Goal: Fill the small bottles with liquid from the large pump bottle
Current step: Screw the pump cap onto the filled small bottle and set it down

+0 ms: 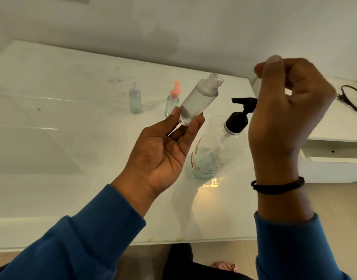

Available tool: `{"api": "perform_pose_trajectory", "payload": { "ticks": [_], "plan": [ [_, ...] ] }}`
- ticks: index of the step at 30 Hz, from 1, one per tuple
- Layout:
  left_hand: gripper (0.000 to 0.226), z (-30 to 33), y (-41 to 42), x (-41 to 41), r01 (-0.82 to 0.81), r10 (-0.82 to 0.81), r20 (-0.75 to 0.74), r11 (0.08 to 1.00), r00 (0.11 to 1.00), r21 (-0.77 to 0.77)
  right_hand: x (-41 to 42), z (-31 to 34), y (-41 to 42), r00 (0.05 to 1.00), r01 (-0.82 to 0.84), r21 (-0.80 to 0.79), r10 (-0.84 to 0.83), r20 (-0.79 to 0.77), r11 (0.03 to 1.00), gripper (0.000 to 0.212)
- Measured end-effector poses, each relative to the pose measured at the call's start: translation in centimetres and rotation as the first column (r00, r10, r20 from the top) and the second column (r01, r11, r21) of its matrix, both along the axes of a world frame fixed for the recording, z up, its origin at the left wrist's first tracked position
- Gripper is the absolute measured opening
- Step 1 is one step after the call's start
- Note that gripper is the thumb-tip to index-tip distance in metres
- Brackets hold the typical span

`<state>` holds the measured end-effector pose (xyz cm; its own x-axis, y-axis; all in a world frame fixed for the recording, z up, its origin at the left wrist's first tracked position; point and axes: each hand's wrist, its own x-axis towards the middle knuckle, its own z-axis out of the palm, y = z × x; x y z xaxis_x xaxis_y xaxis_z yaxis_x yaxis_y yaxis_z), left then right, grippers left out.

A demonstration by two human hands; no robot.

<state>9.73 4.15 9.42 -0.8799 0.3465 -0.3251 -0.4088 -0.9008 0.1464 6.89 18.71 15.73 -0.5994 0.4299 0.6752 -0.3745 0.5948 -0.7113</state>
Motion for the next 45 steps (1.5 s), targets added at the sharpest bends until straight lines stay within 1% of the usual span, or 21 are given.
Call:
{"api": "perform_pose_trajectory", "payload": {
  "ticks": [3, 7, 13, 17, 19, 20, 21, 22, 23, 24, 26, 27, 28, 30, 32, 35, 38, 40, 42, 44, 45],
  "plan": [
    [0.045, 0.2, -0.3, -0.1, 0.000, 0.000, -0.007, 1.000, 1.000, 0.007, 0.9, 1.0, -1.4, 0.995, -0.078, 0.105, 0.070, 0.073, 0.991, 0.028],
    [0.041, 0.4, -0.4, -0.1, 0.000, 0.000, -0.014, 1.000, 1.000, 0.009, 1.7, 1.0, -2.2, 0.980, -0.122, 0.206, 0.084, 0.182, 0.971, 0.033],
    [0.039, 0.4, -0.4, -0.1, 0.008, -0.008, -0.013, 1.000, 1.000, 0.011, 1.9, 0.9, -2.7, 0.963, -0.124, 0.231, 0.061, 0.263, 0.965, 0.035],
    [0.038, 0.6, -0.4, 0.1, 0.027, -0.026, -0.042, 1.000, 0.999, 0.007, 2.0, 1.1, -2.9, 0.961, -0.125, 0.206, 0.067, 0.268, 0.970, 0.027],
    [0.041, 0.8, -0.8, 0.0, 0.008, -0.016, -0.086, 0.996, 0.996, -0.090, 2.0, 1.3, -3.1, 0.966, -0.121, 0.195, 0.070, 0.249, 0.973, 0.026],
    [0.045, 0.9, -1.1, -0.2, -0.018, -0.013, -0.139, 0.976, 0.990, -0.216, 2.1, 1.4, -3.2, 0.967, -0.122, 0.191, 0.074, 0.243, 0.974, 0.026],
    [0.050, 1.0, -1.6, -0.5, -0.064, -0.024, -0.218, 0.919, 0.976, -0.390, 2.1, 1.4, -3.3, 0.968, -0.125, 0.190, 0.077, 0.241, 0.974, 0.026],
    [0.053, 1.1, -2.3, -0.8, -0.143, -0.053, -0.314, 0.809, 0.948, -0.569, 2.2, 1.4, -3.5, 0.968, -0.126, 0.195, 0.078, 0.239, 0.973, 0.026],
    [0.055, 1.2, -2.9, -1.0, -0.249, -0.092, -0.407, 0.663, 0.909, -0.706, 2.2, 1.4, -3.6, 0.969, -0.125, 0.208, 0.074, 0.236, 0.970, 0.025],
    [0.059, 1.4, -3.7, -1.2, -0.363, -0.129, -0.484, 0.504, 0.866, -0.784, 2.2, 1.3, -3.8, 0.971, -0.120, 0.226, 0.067, 0.230, 0.967, 0.023],
    [0.065, 1.6, -5.1, -1.6, -0.530, -0.191, -0.573, 0.233, 0.797, -0.815, 2.3, 1.1, -4.2, 0.976, -0.112, 0.269, 0.054, 0.213, 0.957, 0.022],
    [0.065, 1.6, -5.6, -1.8, -0.575, -0.227, -0.592, 0.144, 0.773, -0.806, 2.2, 1.0, -4.4, 0.978, -0.110, 0.286, 0.052, 0.202, 0.952, 0.022],
    [0.066, 1.7, -5.8, -1.9, -0.600, -0.260, -0.600, 0.087, 0.757, -0.795, 2.3, 0.9, -4.6, 0.980, -0.110, 0.300, 0.053, 0.192, 0.947, 0.023],
    [0.066, 1.5, -6.0, -2.0, -0.628, -0.309, -0.606, 0.033, 0.733, -0.777, 2.3, 0.7, -5.0, 0.981, -0.115, 0.321, 0.058, 0.183, 0.940, 0.023],
    [0.064, 1.2, -5.7, -1.9, -0.654, -0.337, -0.621, 0.020, 0.708, -0.756, 2.4, 0.6, -5.6, 0.979, -0.128, 0.330, 0.066, 0.191, 0.935, 0.023],
    [0.051, 0.8, -5.5, -2.0, -0.695, -0.352, -0.652, 0.007, 0.672, -0.719, 2.5, 0.3, -6.2, 0.975, -0.150, 0.337, 0.082, 0.206, 0.929, 0.023],
    [0.044, 1.0, -5.7, -2.1, -0.715, -0.339, -0.667, -0.025, 0.663, -0.699, 2.5, 0.3, -6.1, 0.968, -0.189, 0.361, 0.112, 0.225, 0.913, 0.025],
    [0.041, 1.1, -6.0, -2.2, -0.713, -0.331, -0.666, -0.031, 0.669, -0.700, 2.6, 0.3, -6.1, 0.959, -0.227, 0.376, 0.139, 0.247, 0.898, 0.031],
    [0.040, 1.1, -6.6, -2.4, -0.705, -0.325, -0.659, -0.032, 0.678, -0.709, 2.9, 0.2, -6.5, 0.976, -0.198, 0.369, 0.146, 0.162, 0.908, 0.034],
    [0.040, 1.0, -7.3, -2.7, -0.698, -0.313, -0.656, -0.030, 0.687, -0.716, 3.3, -0.4, -7.3, 0.988, -0.150, 0.343, 0.153, 0.017, 0.927, 0.025],
    [0.041, 1.0, -7.8, -2.8, -0.695, -0.306, -0.657, -0.025, 0.689, -0.718, 3.5, -1.1, -7.8, 0.984, -0.159, 0.333, 0.176, -0.023, 0.930, 0.019]
  ]
}}
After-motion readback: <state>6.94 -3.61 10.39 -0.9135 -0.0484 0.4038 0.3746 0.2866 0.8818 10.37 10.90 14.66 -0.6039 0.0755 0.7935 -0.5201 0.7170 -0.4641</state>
